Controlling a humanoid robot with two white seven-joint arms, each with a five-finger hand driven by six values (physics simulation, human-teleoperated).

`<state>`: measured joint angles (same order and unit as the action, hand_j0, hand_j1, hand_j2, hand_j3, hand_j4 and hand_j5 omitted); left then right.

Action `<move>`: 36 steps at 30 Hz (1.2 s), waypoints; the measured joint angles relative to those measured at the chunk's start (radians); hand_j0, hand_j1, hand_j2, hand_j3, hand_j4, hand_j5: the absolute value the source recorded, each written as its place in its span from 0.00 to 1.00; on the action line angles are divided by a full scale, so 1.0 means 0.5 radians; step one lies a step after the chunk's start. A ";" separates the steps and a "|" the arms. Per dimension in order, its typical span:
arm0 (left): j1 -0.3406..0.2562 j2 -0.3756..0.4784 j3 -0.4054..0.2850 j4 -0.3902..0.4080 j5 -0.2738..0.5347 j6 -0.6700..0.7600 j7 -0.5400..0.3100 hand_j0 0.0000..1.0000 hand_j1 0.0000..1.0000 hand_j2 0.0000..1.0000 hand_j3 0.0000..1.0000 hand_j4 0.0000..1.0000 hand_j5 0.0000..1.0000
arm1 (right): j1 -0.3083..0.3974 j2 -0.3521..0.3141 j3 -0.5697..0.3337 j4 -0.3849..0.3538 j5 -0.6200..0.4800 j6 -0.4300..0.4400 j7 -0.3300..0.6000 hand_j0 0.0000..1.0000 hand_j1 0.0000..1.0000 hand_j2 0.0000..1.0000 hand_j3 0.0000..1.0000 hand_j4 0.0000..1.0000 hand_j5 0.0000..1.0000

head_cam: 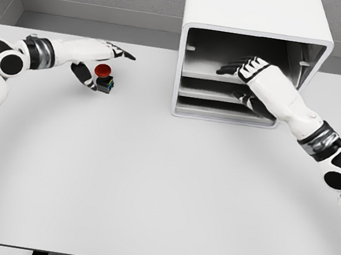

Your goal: Slide open multi-storey tabletop storage cabinets and put open load switch and slide close multi-storey tabletop storage cabinets

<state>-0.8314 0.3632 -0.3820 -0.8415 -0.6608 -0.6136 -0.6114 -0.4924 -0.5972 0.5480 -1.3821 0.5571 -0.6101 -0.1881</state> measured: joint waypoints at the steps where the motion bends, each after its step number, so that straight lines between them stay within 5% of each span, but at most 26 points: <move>1: 0.000 -0.002 0.000 0.008 -0.003 0.000 0.000 0.94 0.94 0.94 0.94 0.94 0.94 | -0.012 0.001 0.010 0.018 -0.007 0.000 0.000 0.74 0.74 0.74 0.74 0.74 0.74; 7: -0.015 -0.006 -0.005 0.052 -0.011 0.000 0.000 0.82 0.82 0.82 0.82 0.82 0.82 | -0.052 0.012 0.064 0.136 -0.024 0.000 -0.004 0.74 0.74 0.74 0.74 0.74 0.74; 18: -0.018 -0.013 -0.013 0.130 -0.016 0.000 0.000 0.81 0.81 0.81 0.81 0.81 0.81 | -0.083 0.050 0.123 0.216 -0.027 0.000 -0.006 0.75 0.75 0.75 0.75 0.75 0.75; 36: -0.021 -0.021 -0.012 0.157 -0.011 0.001 0.001 0.42 0.42 0.42 0.42 0.42 0.42 | -0.144 0.073 0.134 0.358 -0.028 0.000 -0.006 0.77 0.77 0.77 0.77 0.77 0.77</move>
<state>-0.8422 0.3526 -0.3881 -0.7628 -0.6665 -0.6130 -0.6110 -0.5645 -0.5607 0.6149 -1.2034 0.5432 -0.6101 -0.1910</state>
